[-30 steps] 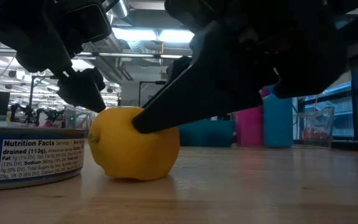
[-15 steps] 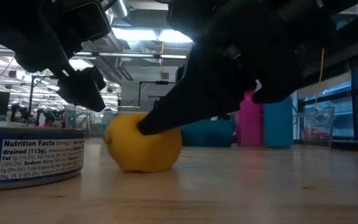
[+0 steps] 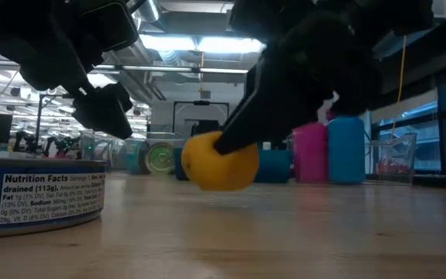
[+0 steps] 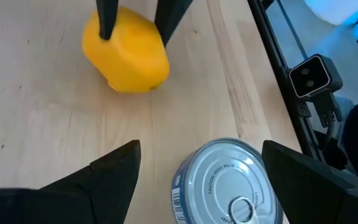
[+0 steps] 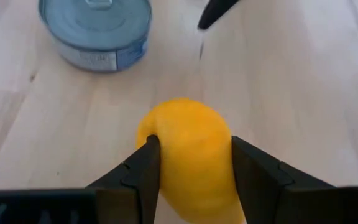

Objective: Pick & Place Food Item
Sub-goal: Put the lemon into the blue bin

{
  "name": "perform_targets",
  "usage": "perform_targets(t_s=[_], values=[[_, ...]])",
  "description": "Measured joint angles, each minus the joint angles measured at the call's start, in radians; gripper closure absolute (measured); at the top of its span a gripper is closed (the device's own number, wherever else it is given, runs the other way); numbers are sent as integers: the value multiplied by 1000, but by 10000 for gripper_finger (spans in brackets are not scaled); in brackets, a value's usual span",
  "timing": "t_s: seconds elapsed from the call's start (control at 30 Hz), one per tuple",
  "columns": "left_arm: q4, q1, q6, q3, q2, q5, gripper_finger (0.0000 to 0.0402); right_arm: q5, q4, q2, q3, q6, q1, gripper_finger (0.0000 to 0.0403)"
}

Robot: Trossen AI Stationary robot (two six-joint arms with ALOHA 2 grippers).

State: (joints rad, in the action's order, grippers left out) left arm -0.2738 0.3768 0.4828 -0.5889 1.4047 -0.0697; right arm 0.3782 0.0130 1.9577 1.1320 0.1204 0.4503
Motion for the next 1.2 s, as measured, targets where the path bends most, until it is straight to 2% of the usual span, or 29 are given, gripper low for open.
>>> perform_targets(t_s=[0.23, 0.4, 0.6, 0.7, 0.9, 1.2], values=[[-8, -4, 0, 0, 0, 23, 75, 38, -18, -69, 2, -10, 10, 237], [-57, -35, -13, 0, 0, 52, 75, 149, -91, -161, 3, -42, 38, 237], [-273, -121, -32, 0, 0, 48, 75, 314, -162, -271, 5, -101, 68, 238], [-394, -178, -20, 0, 0, 38, 75, 362, -156, -287, 5, -159, 71, 238], [-495, -281, 58, 0, -1, -10, 75, 393, -160, -287, 5, -215, 42, 238], [-531, -314, 81, -40, 7, -9, 75, 416, -155, -286, 5, -315, -4, 238]])
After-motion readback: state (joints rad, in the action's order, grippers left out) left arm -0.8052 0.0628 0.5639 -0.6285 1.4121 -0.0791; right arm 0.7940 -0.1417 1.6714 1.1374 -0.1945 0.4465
